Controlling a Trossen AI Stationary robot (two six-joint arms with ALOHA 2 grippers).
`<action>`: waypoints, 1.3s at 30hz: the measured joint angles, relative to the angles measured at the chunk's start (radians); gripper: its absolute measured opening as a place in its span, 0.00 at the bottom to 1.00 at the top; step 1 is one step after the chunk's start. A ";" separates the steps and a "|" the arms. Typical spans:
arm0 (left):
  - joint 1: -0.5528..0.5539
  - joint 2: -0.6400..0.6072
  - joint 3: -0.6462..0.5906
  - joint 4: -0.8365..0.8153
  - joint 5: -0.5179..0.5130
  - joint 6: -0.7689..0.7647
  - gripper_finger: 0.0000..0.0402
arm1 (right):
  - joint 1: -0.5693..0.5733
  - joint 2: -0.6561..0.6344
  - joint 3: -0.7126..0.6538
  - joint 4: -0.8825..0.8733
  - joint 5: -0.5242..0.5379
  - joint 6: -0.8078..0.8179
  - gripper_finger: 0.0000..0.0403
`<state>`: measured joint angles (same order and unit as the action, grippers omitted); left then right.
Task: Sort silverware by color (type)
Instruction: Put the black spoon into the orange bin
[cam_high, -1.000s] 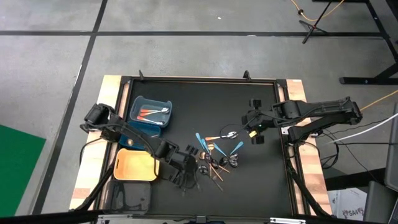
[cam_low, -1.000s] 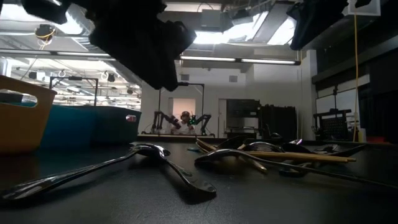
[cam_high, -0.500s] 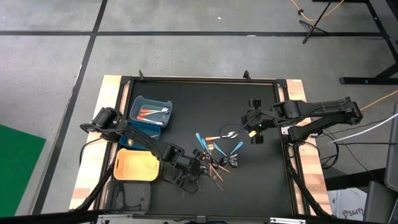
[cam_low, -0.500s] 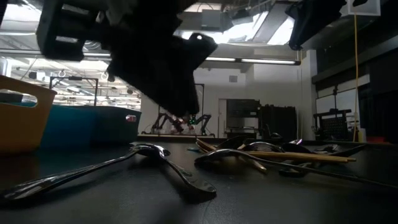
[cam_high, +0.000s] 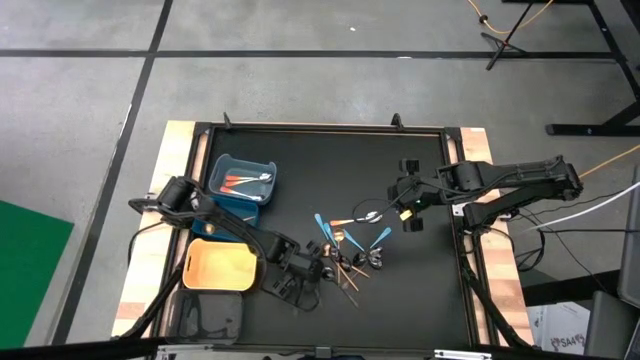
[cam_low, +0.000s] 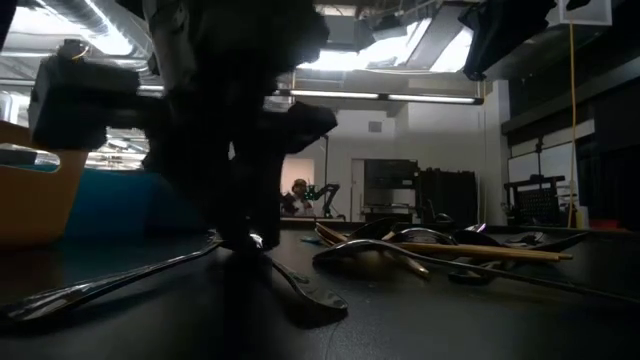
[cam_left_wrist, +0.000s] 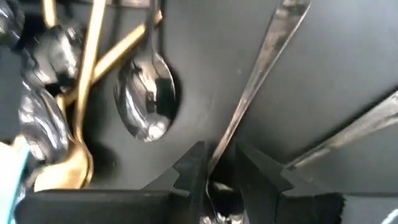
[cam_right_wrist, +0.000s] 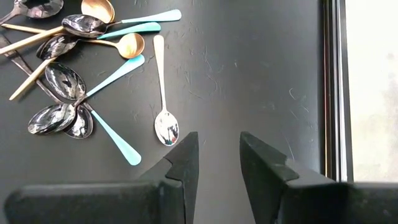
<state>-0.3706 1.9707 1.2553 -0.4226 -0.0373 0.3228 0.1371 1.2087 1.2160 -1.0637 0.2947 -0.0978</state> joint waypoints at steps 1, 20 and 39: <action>0.001 0.003 0.000 -0.014 -0.002 0.000 0.21 | 0.000 0.000 0.000 0.000 0.000 0.000 0.26; 0.031 0.020 0.001 -0.036 0.009 0.002 0.07 | 0.000 0.000 0.000 0.013 0.000 0.000 0.26; 0.034 0.011 0.060 -0.049 -0.013 -0.033 0.02 | 0.000 0.000 0.000 0.019 0.000 0.000 0.26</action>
<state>-0.3367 1.9822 1.3156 -0.4719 -0.0505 0.2900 0.1373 1.2087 1.2160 -1.0451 0.2946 -0.0980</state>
